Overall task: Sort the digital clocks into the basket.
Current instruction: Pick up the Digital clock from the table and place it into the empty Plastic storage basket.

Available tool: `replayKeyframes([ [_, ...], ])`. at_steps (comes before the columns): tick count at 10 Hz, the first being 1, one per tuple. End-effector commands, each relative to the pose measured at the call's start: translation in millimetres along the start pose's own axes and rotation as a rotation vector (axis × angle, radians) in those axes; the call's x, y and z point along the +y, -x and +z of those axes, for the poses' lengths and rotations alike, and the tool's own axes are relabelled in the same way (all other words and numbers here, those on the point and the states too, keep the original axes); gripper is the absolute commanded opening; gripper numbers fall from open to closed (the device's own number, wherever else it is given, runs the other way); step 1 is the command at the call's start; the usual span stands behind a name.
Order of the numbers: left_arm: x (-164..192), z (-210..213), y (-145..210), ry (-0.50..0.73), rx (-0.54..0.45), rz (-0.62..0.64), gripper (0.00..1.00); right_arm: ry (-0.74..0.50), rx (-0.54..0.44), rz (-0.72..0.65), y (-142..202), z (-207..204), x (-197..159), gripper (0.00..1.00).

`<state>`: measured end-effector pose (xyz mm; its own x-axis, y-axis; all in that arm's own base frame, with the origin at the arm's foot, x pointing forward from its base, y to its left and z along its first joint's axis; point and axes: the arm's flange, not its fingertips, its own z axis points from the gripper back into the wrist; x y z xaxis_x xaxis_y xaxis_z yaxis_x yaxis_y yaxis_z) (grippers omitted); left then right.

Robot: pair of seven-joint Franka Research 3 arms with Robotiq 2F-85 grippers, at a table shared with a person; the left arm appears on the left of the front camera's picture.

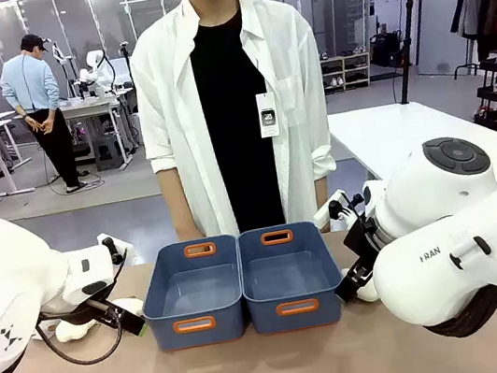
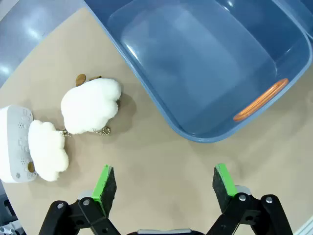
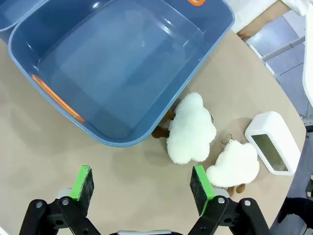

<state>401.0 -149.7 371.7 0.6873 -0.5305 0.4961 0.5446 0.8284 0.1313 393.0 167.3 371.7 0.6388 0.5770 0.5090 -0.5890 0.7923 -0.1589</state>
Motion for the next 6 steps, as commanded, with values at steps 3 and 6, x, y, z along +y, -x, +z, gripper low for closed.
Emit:
replayKeyframes([
  [3, -0.3, 0.0, -0.1, 0.0, 0.0, 0.0, 1.0, 0.0, 0.0, 0.0, 0.0, 0.0, 0.0, 1.0],
  [6, -0.3, 0.0, -0.1, 0.0, 0.0, 0.0, 1.0, 0.0, 0.0, 0.0, 0.0, 0.0, 0.0, 1.0],
])
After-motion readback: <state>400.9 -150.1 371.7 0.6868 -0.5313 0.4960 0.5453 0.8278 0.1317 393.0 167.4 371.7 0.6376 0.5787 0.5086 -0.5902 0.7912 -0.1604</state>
